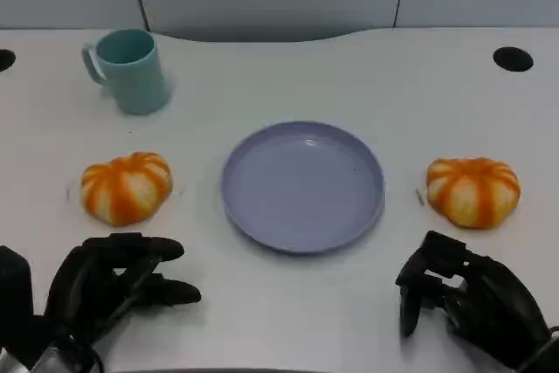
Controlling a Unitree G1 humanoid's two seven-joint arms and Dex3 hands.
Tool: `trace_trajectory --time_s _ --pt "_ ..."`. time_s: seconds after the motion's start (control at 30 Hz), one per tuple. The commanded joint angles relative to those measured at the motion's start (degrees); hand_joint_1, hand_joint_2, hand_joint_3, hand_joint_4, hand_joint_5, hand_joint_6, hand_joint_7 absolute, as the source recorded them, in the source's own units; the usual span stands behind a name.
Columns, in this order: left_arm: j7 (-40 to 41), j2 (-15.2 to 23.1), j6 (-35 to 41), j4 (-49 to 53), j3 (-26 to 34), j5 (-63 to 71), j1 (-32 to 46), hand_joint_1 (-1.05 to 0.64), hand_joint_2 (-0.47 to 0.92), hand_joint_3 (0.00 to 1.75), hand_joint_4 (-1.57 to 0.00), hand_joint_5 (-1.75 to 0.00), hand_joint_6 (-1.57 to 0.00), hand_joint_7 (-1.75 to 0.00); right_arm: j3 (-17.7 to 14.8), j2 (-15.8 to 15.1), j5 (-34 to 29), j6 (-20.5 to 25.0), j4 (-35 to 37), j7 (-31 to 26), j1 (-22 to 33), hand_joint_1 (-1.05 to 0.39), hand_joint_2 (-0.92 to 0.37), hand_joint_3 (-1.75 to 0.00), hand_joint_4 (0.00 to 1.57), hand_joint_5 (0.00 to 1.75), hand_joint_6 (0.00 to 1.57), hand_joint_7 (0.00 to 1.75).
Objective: Grasp the bread from the table and place it into the plate.
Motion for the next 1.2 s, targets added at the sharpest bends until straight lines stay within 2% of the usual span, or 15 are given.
trace_trajectory --time_s 0.03,0.23,0.27,0.33,0.43,0.47,0.5,0.53,0.57,0.6,0.7,0.73,0.8,1.0,1.2 --pt "-0.44 0.60 1.10 0.47 -0.02 0.31 1.54 -1.05 0.76 0.00 -1.57 -0.18 -1.54 0.00 -0.09 -0.79 -0.15 -0.37 -0.83 -0.58 0.78 -0.70 -0.92 -0.32 0.66 1.75 0.46 1.38" --pt "5.83 0.22 -19.30 -2.40 -2.19 6.45 4.11 -1.05 0.82 0.03 -1.56 -0.15 -1.50 0.00 -0.04 -0.47 0.38 0.32 -0.92 -0.22 0.80 -0.70 -0.92 -0.31 0.64 1.75 0.46 1.39" --pt "10.58 1.77 -27.90 -5.86 -2.80 12.47 5.07 -1.05 0.83 0.03 -1.55 -0.14 -1.49 0.00 -0.20 -0.38 0.79 0.77 -0.55 0.22 0.61 -0.70 -0.92 -0.31 0.63 1.75 0.46 1.39" --pt "17.41 3.69 -38.07 -9.63 -3.59 20.37 6.16 -1.05 0.90 0.11 -1.44 -0.08 -1.32 0.00 -0.42 -0.26 1.29 1.27 -0.09 0.81 0.38 -0.69 -0.92 -0.31 0.62 1.75 0.45 1.38" --pt "27.57 5.36 -42.86 -13.29 -2.71 31.09 6.39 -1.05 0.92 0.14 -1.40 -0.07 -1.26 0.00 -0.45 -0.23 1.06 0.84 0.02 0.83 0.38 -0.69 -0.92 -0.31 0.62 1.75 0.45 1.38" --pt "33.18 6.26 -44.33 -15.86 -1.78 37.23 6.44 -1.05 0.92 0.27 -1.16 -0.03 -0.99 0.00 -0.41 -0.23 0.80 0.44 0.02 0.71 0.41 -0.70 -0.92 -0.31 0.63 1.75 0.46 1.38" --pt "37.96 7.00 -45.13 -17.67 -1.40 42.07 6.51 -1.05 0.92 0.32 -1.07 -0.01 -0.90 0.00 -0.39 -0.23 0.63 0.18 0.03 0.63 0.44 -0.70 -0.92 -0.32 0.63 1.75 0.46 1.38" --pt "45.63 8.01 -43.73 -20.46 -1.34 49.19 6.45 -1.05 0.92 0.34 -1.02 -0.01 -0.85 0.00 -0.41 -0.20 0.67 0.45 -0.06 0.60 0.51 -0.70 -0.92 -0.32 0.64 1.75 0.46 1.38" --pt "51.19 8.73 -42.16 -21.91 -1.88 53.80 6.39 -1.05 0.92 0.45 -0.65 0.00 -0.56 0.00 -0.44 -0.17 0.75 0.75 -0.13 0.61 0.56 -0.69 -0.92 -0.31 0.64 1.75 0.47 1.38" --pt "55.77 9.36 -40.90 -22.87 -2.56 57.37 6.36 -1.05 0.92 0.49 -0.51 0.00 -0.46 0.00 -0.46 -0.15 0.81 0.95 -0.18 0.61 0.59 -0.69 -0.92 -0.31 0.64 1.75 0.47 1.38" --pt "64.21 10.75 -39.06 -23.15 -5.07 62.70 6.23 -1.05 0.92 0.53 -0.38 0.00 -0.36 0.00 -0.47 -0.14 0.84 1.05 -0.21 0.61 0.61 -0.69 -0.92 -0.31 0.64 1.75 0.47 1.38" --pt "67.60 11.90 -32.79 -23.45 -6.76 66.59 5.31 -1.05 0.92 0.53 -0.37 0.00 -0.36 0.00 -0.50 -0.24 1.12 1.54 -0.12 1.19 0.50 -0.69 -0.92 -0.31 0.64 1.75 0.47 1.38" --pt "71.96 13.69 -23.39 -22.87 -9.91 71.39 3.68 -1.05 0.92 0.60 -0.08 0.00 -0.07 0.00 -0.56 -0.43 1.55 2.55 -0.02 2.10 0.31 -0.68 -0.92 -0.31 0.63 1.75 0.46 1.37" --pt "77.05 16.17 -10.09 -13.53 -19.59 73.01 -1.32 -1.05 0.92 0.55 0.00 0.00 0.00 0.00 -0.89 -0.44 1.92 4.19 -0.41 2.50 0.61 -0.69 -0.92 -0.27 0.62 1.75 0.48 1.34" --pt "80.64 17.40 -5.04 -4.37 -26.87 71.39 -6.37 -1.05 0.92 0.46 0.00 0.00 0.00 0.00 -0.95 -0.54 1.22 3.10 -0.27 2.34 0.76 -0.69 -0.92 -0.28 0.60 1.75 0.48 1.34"
